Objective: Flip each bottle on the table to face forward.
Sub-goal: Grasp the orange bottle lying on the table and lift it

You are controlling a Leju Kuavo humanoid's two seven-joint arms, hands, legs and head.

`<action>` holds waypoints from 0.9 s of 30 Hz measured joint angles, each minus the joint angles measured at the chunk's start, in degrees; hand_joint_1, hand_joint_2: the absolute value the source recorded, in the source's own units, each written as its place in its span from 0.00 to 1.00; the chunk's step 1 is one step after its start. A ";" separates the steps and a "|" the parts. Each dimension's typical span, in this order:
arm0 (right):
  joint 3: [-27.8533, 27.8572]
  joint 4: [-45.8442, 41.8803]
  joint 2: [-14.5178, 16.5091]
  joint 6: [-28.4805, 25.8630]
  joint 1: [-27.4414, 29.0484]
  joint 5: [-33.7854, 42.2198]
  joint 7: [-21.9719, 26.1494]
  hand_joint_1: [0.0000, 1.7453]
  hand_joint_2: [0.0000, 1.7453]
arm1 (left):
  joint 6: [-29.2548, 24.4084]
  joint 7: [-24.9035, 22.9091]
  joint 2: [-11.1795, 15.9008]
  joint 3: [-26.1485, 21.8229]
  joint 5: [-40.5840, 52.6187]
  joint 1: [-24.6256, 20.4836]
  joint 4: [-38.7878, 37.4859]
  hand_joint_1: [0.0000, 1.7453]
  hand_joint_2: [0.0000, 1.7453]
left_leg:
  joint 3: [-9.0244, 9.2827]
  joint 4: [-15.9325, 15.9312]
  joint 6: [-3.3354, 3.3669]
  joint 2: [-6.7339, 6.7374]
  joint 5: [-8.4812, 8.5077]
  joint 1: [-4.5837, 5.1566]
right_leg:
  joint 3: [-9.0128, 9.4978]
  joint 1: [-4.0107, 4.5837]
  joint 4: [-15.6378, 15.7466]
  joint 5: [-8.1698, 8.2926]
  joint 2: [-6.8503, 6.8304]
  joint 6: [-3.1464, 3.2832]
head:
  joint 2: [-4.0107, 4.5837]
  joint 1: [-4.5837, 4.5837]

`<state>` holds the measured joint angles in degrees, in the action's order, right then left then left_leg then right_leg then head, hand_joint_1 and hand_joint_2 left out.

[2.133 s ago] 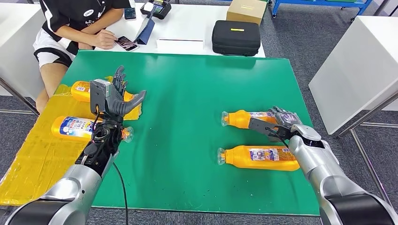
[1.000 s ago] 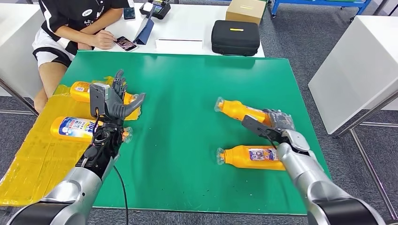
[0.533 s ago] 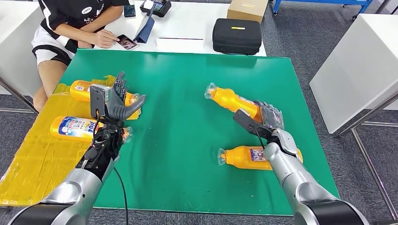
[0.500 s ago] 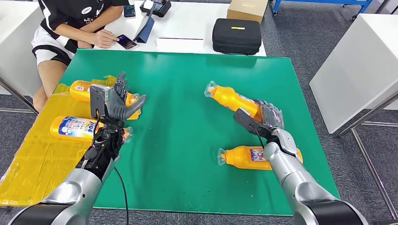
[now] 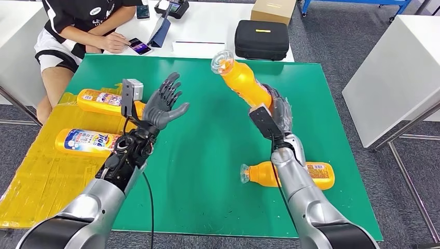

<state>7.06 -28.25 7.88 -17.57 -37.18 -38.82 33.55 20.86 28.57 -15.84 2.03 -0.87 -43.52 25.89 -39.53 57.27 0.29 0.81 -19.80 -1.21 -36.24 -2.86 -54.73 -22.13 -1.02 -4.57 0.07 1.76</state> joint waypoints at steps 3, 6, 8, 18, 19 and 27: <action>0.00 -0.67 0.89 0.16 0.13 0.49 0.11 1.00 1.00 | 0.16 -0.29 -0.43 0.55 -0.28 -0.49 0.67 0.00 1.00 | 0.00 0.00 0.00 0.00 0.00 0.00 | 0.00 0.00 0.00 0.00 0.00 0.00 | 0.00 0.00; 0.00 -1.09 1.39 0.77 0.21 1.45 0.52 1.00 1.00 | 0.39 -0.27 -0.50 1.07 -0.70 -0.65 1.31 0.00 1.00 | 0.00 0.00 0.00 0.00 0.00 0.00 | 0.00 0.00 0.00 0.00 0.00 0.00 | 0.00 0.00; 0.00 -1.32 1.98 1.25 0.24 2.25 0.78 1.00 1.00 | 0.40 -0.22 -0.67 1.34 -1.09 -0.79 1.89 0.00 1.00 | 0.00 0.00 0.00 0.00 0.00 0.00 | -0.01 0.00 0.00 0.00 0.01 0.00 | 0.00 -0.01; -1.35 -1.67 4.41 2.06 0.38 5.09 -0.41 1.00 1.00 | -0.61 1.74 -1.58 5.23 -2.05 0.62 7.18 0.00 1.00 | -0.05 0.00 0.00 0.00 0.00 0.00 | -0.02 0.00 0.00 0.00 0.00 0.00 | 0.00 -0.01; -1.63 -1.67 4.48 2.24 0.36 5.08 -0.56 1.00 1.00 | -1.01 1.91 -1.63 5.83 -2.10 1.08 7.97 0.00 1.00 | -0.06 0.00 0.00 -0.01 0.00 0.00 | -0.02 0.00 0.00 0.00 -0.01 0.00 | 0.00 -0.01; -7.82 -0.75 6.68 4.42 0.11 -1.05 -3.21 1.00 1.00 | -3.13 3.02 -1.71 9.83 -2.69 3.52 12.35 0.00 1.00 | -0.08 -0.01 -0.01 0.00 0.00 -0.04 | -0.08 0.04 -0.01 -0.01 0.01 0.01 | 0.00 0.00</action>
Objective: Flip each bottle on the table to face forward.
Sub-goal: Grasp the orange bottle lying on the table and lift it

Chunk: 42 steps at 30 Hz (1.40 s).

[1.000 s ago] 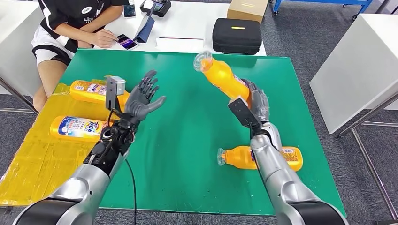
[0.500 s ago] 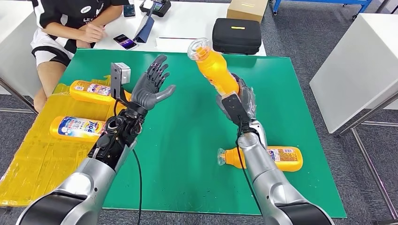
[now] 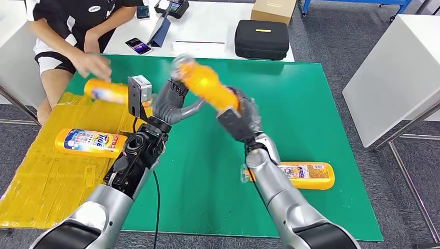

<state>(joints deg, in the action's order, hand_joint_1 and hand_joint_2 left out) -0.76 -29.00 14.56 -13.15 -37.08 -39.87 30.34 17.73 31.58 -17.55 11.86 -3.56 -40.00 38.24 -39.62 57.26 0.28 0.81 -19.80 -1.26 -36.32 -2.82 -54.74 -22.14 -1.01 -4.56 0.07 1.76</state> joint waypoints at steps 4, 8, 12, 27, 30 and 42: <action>-4.02 0.57 1.80 0.68 0.15 -2.81 -0.31 1.00 1.00 | -0.41 0.47 0.00 0.68 -0.57 0.11 0.18 0.00 1.00 | 0.00 0.00 0.00 0.00 0.00 -0.01 | 0.00 0.00 -0.01 -0.01 0.00 0.01 | 0.00 0.00; -7.28 0.64 3.17 0.58 0.61 -4.30 -0.12 1.00 1.00 | -0.52 1.23 0.31 0.74 -1.25 0.44 0.23 0.00 1.00 | -0.02 0.00 0.00 -0.01 0.00 0.00 | 0.01 -0.02 0.00 -0.02 -0.03 0.02 | 0.00 -0.02; -10.31 -0.52 3.58 0.39 1.84 -4.20 -0.03 1.00 1.00 | -0.75 1.88 1.06 0.31 -1.86 0.86 0.23 0.00 1.00 | -0.02 0.00 0.00 -0.01 0.00 0.01 | 0.01 -0.02 0.00 -0.01 -0.02 0.01 | 0.00 -0.01; -16.74 -4.78 3.57 -0.28 4.49 -1.59 -2.23 1.00 1.00 | -3.25 2.99 2.12 -1.74 -2.81 2.19 1.53 1.00 1.00 | -0.02 0.00 0.00 -0.01 0.00 0.00 | 0.01 -0.02 0.00 -0.02 -0.03 0.02 | 0.00 -0.01; -17.35 -5.65 3.29 -1.31 5.65 0.03 -1.56 1.00 1.00 | -3.50 3.34 2.18 -1.80 -2.26 3.01 2.55 1.00 1.00 | -0.03 0.00 0.00 -0.01 0.00 0.00 | -0.01 -0.02 0.00 -0.02 -0.03 0.02 | 0.00 -0.01; -18.72 -10.55 1.67 -6.06 8.75 1.68 -0.64 0.00 0.25 | -4.65 3.45 2.20 -1.15 -0.27 3.22 3.36 1.00 1.00 | -0.03 0.00 0.00 -0.01 0.00 0.00 | -0.04 -0.02 0.01 -0.02 -0.02 0.02 | 0.00 -0.02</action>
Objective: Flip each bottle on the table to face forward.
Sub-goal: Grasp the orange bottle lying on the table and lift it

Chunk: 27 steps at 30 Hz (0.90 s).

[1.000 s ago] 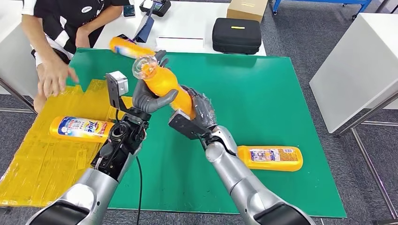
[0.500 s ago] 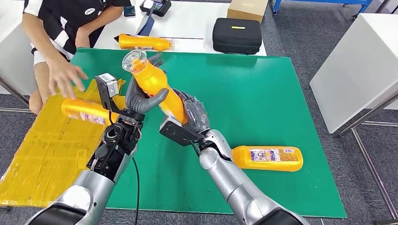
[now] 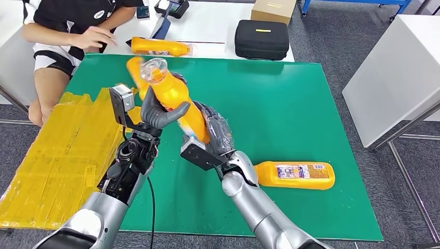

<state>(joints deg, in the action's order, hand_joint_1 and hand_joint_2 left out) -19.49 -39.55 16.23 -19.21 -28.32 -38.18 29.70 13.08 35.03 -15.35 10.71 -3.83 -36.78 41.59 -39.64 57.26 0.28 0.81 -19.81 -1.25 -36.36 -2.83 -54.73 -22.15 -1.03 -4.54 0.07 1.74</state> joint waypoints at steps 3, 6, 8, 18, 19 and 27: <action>-0.12 -3.21 -0.57 -1.37 1.63 1.58 0.48 0.00 0.00 | -3.27 0.28 0.34 0.32 3.74 -0.10 0.10 1.00 1.00 | -0.01 0.00 0.00 0.00 0.00 0.00 | -0.05 0.00 0.00 -0.01 -0.01 0.00 | 0.00 0.01; 0.96 -8.58 -1.62 -0.41 4.70 5.92 0.56 0.00 0.00 | -11.68 -0.07 1.07 1.30 11.80 -0.03 1.16 1.00 1.00 | -0.05 0.00 0.00 0.00 -0.01 0.00 | -0.06 0.00 0.00 -0.01 -0.02 0.01 | 0.00 0.00; 2.54 -13.38 -2.44 2.66 7.64 11.37 0.81 0.00 0.00 | -20.50 -1.71 1.84 2.15 20.01 -0.07 2.05 1.00 1.00 | -0.07 0.00 0.00 -0.01 -0.02 0.01 | -0.07 -0.01 0.01 -0.02 -0.01 0.01 | 0.00 0.01; 9.41 -31.48 -5.26 9.86 18.25 24.51 2.10 0.00 1.00 | -42.85 -13.15 5.77 4.41 46.66 -2.52 -1.12 1.00 1.00 | -0.11 0.00 -0.05 0.00 -0.05 0.01 | -0.16 0.00 0.01 -0.01 0.01 0.01 | 0.00 0.01; 10.19 -33.10 -5.53 9.46 19.29 24.72 2.19 0.00 1.00 | -45.42 -16.49 6.45 4.92 51.79 -3.16 -2.72 1.00 1.00 | -0.10 0.00 -0.05 0.00 -0.05 0.00 | -0.16 0.00 0.01 -0.01 0.01 0.01 | 0.00 0.01; 14.61 -42.23 -6.92 5.81 25.20 17.87 1.24 0.00 1.00 | -42.25 -40.08 11.62 11.24 82.53 -6.22 -14.89 1.00 1.00 | -0.11 0.00 -0.07 0.05 -0.07 0.01 | -0.20 -0.01 0.01 -0.01 0.08 0.02 | 0.00 0.01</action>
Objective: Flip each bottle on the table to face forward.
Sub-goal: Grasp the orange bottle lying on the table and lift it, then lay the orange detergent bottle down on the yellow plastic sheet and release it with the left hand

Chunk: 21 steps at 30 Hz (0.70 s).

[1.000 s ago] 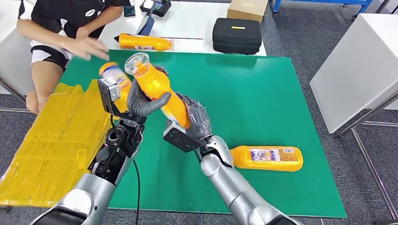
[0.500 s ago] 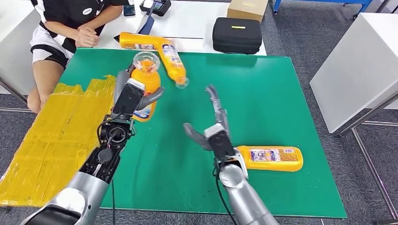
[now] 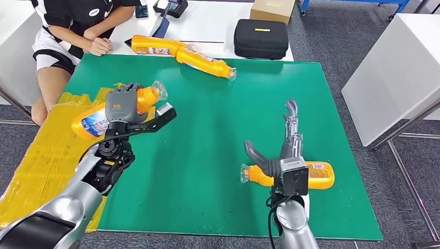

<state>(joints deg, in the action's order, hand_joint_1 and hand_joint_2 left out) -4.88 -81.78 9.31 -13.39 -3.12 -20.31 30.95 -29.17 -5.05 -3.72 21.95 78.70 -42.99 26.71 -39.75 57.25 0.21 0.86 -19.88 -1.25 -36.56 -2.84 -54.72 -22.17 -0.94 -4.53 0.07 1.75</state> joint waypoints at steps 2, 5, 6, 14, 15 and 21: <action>0.28 -1.21 -0.22 -0.44 0.90 -2.07 -0.46 0.00 1.00 | 2.33 -2.42 1.00 1.43 3.37 -0.23 -1.90 1.00 1.00 | 0.00 0.00 0.00 -0.01 0.00 -0.01 | 0.00 0.00 0.00 -0.01 -0.01 0.01 | 0.00 -0.01; 0.56 -2.50 -0.69 -0.80 2.20 -4.88 -1.21 0.00 1.00 | 6.03 -4.87 2.44 3.22 7.28 -0.45 -4.29 1.00 1.00 | 0.00 -0.01 -0.01 0.00 -0.01 -0.01 | -0.01 0.01 0.00 -0.03 0.00 0.03 | 0.00 0.00; 0.68 -2.87 -0.91 -0.93 2.71 -5.72 -1.41 0.00 1.00 | 6.97 -5.54 2.96 3.78 8.37 -0.48 -4.95 1.00 1.00 | 0.00 -0.01 -0.01 0.00 -0.01 -0.01 | -0.01 0.01 0.00 -0.03 0.00 0.04 | 0.00 -0.01; 1.17 -4.47 -1.96 -1.26 4.82 -7.79 -1.97 0.00 1.00 | 8.95 -7.00 5.40 5.99 10.42 -0.63 -7.68 1.00 1.00 | 0.00 -0.01 -0.01 -0.02 0.00 -0.01 | 0.00 0.00 0.00 -0.04 -0.02 0.05 | 0.00 -0.01; 1.20 -4.60 -2.04 -1.27 4.92 -8.35 -2.07 0.00 1.00 | 9.44 -7.37 5.63 6.43 10.57 -0.75 -7.92 1.00 1.00 | 0.00 -0.01 -0.01 -0.02 0.00 -0.01 | 0.00 0.00 0.00 -0.04 -0.02 0.05 | 0.00 -0.01; 1.45 -5.16 -2.70 -0.68 5.55 -12.28 -3.28 0.00 1.00 | 8.70 -9.91 8.34 12.51 10.96 -1.19 -9.62 0.08 1.00 | 0.00 -0.01 -0.01 0.01 0.00 -0.02 | -0.01 0.01 -0.01 -0.03 0.00 0.05 | 0.00 -0.01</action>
<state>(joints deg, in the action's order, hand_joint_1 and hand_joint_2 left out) -3.43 -86.94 6.61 -14.08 2.44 -32.59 27.67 -20.47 -14.96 4.61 34.46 89.66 -44.18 17.09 -39.75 57.24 0.19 0.87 -19.88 -1.26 -36.58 -2.83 -54.73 -22.20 -0.94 -4.48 0.07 1.74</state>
